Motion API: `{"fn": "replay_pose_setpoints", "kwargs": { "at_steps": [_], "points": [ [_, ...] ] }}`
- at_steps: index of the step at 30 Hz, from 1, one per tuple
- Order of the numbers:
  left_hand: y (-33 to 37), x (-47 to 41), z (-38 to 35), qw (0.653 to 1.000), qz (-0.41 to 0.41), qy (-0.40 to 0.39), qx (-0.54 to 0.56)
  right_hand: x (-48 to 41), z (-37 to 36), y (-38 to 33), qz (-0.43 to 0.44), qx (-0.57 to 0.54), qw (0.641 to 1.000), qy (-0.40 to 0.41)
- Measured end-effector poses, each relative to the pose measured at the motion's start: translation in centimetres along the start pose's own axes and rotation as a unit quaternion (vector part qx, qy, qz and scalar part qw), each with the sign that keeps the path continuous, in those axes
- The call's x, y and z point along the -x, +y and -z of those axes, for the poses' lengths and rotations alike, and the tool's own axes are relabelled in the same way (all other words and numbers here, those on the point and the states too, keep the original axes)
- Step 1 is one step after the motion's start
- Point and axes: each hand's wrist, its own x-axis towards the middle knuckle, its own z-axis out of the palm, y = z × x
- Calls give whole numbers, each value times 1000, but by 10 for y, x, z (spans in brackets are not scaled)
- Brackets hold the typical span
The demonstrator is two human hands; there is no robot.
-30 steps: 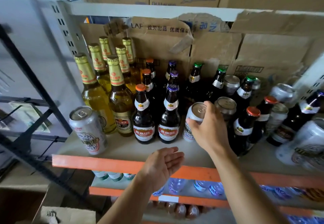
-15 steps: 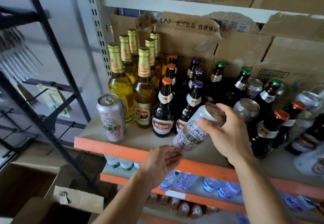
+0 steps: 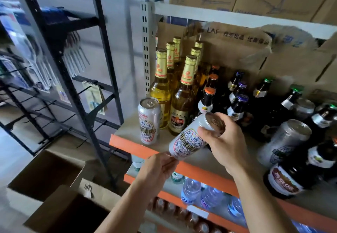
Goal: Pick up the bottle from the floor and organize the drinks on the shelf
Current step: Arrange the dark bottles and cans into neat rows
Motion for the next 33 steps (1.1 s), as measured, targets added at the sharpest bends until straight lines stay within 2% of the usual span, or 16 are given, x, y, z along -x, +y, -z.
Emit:
{"fn": "replay_pose_setpoints", "kwargs": {
  "at_steps": [6,14,25,29,33],
  "points": [
    [9,2,13,1000,-13,-9,10,-6,-29,-13,33,-1,999,-13],
    [5,-2,28,997,6,-22,73,-8,-57,-18,66,50,995,-49],
    [1,-4,31,998,22,-27,52,-16,-81,-23,144,107,983,-43],
    [-6,-4,22,998,41,-51,23,-6,-68,-14,127,73,989,-26],
    [-17,-6,2,995,50,-91,-13,1,-42,3,81,58,995,28]
  ]
}}
